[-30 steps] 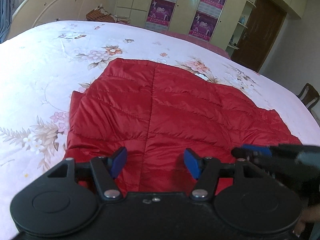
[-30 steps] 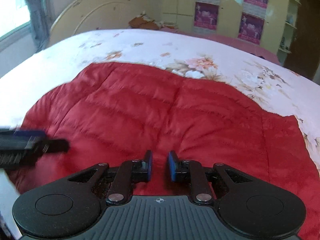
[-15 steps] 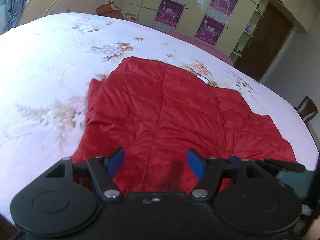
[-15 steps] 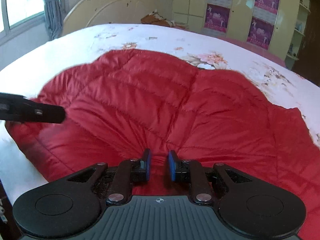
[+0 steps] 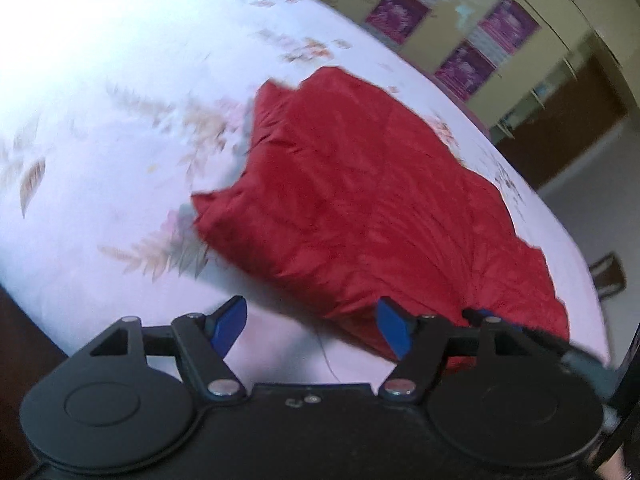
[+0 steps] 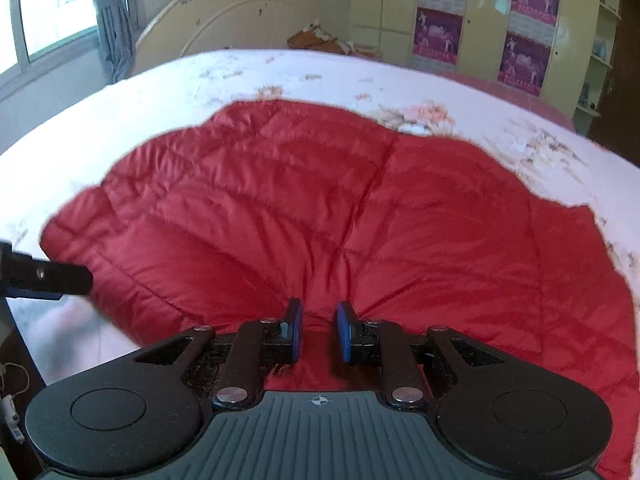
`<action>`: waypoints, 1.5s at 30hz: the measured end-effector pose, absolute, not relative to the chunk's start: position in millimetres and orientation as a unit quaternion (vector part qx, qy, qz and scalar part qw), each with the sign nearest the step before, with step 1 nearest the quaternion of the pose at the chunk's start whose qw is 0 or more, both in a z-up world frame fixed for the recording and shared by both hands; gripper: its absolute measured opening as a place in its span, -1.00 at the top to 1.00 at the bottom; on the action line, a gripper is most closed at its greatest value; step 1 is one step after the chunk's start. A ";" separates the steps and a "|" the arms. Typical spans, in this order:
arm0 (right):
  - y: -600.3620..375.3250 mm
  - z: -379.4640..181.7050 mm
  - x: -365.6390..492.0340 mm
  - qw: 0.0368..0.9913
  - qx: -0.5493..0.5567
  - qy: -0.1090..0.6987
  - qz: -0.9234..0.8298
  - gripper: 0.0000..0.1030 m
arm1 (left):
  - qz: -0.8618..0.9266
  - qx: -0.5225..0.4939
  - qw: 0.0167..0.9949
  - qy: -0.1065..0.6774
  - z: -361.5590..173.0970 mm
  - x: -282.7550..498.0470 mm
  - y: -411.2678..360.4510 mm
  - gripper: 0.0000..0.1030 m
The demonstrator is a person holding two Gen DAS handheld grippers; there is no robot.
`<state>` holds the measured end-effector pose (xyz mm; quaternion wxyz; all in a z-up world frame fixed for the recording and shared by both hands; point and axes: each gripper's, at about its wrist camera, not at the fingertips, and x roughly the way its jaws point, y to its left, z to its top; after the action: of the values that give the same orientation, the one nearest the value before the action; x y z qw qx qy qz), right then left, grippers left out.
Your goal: Fold large clothes
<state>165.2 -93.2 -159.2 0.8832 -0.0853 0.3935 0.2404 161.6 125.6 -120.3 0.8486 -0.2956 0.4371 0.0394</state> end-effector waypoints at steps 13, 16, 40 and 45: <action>-93.9 -162.9 168.8 0.879 -0.079 0.403 0.242 0.64 | 0.045 -0.414 0.834 0.362 -152.8 197.7 140.7 0.14; -97.4 -146.0 165.0 0.887 -0.078 0.391 0.235 0.64 | 0.045 -0.402 0.842 0.358 -151.5 199.2 139.4 0.31; -160.7 -115.2 135.7 0.910 -0.026 0.379 0.163 0.63 | -0.118 -0.106 0.947 0.280 -27.5 218.7 9.2 0.59; -210.5 -112.2 116.5 0.915 -0.001 0.390 0.100 0.63 | -0.181 -0.066 0.941 0.279 -28.8 227.9 -41.1 0.59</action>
<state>116.5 -210.5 -112.2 0.9152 -0.0005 0.3904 0.1002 227.9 -41.1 -28.8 0.9408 -0.0662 0.2787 -0.1810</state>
